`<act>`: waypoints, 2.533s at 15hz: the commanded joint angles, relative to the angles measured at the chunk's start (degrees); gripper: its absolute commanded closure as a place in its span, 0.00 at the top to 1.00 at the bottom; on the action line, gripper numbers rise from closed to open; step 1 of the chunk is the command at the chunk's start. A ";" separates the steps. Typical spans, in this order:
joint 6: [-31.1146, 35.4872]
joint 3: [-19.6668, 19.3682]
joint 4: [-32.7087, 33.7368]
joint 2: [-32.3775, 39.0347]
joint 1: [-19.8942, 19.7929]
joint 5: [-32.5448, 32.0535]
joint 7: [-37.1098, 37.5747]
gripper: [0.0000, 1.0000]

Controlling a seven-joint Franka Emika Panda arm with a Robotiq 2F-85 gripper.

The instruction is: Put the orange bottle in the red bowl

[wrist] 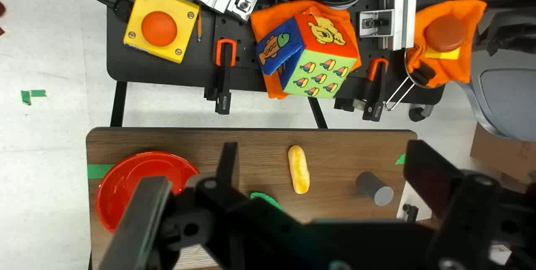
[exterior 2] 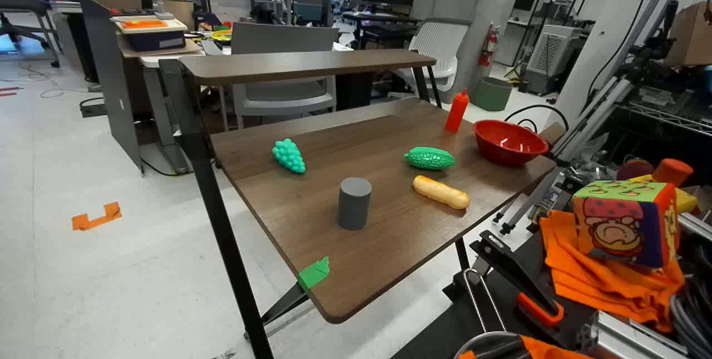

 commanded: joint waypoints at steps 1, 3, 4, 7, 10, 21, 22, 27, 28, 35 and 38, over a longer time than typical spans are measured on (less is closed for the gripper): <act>-0.03 1.81 0.05 0.55 -2.04 1.05 -1.00 1.00; -0.03 1.81 0.05 0.55 -2.04 1.05 -1.00 1.00; -0.03 1.81 0.05 0.55 -2.04 1.05 -1.00 1.00; -0.03 1.81 0.04 0.55 -2.04 1.05 -1.00 1.00; -0.03 1.81 0.04 0.55 -2.04 1.05 -1.00 1.00; 11.31 5.16 12.17 20.51 0.86 9.65 7.68 1.00; 13.13 6.04 15.01 23.92 0.59 10.99 8.84 1.00; 19.89 10.53 30.55 41.19 -1.85 14.12 13.00 1.00; 20.32 11.44 34.13 45.05 -2.62 13.86 13.83 1.00; 18.55 16.56 54.03 66.06 -7.80 9.88 18.16 1.00; 18.63 17.40 59.08 72.25 -8.41 7.32 19.64 1.00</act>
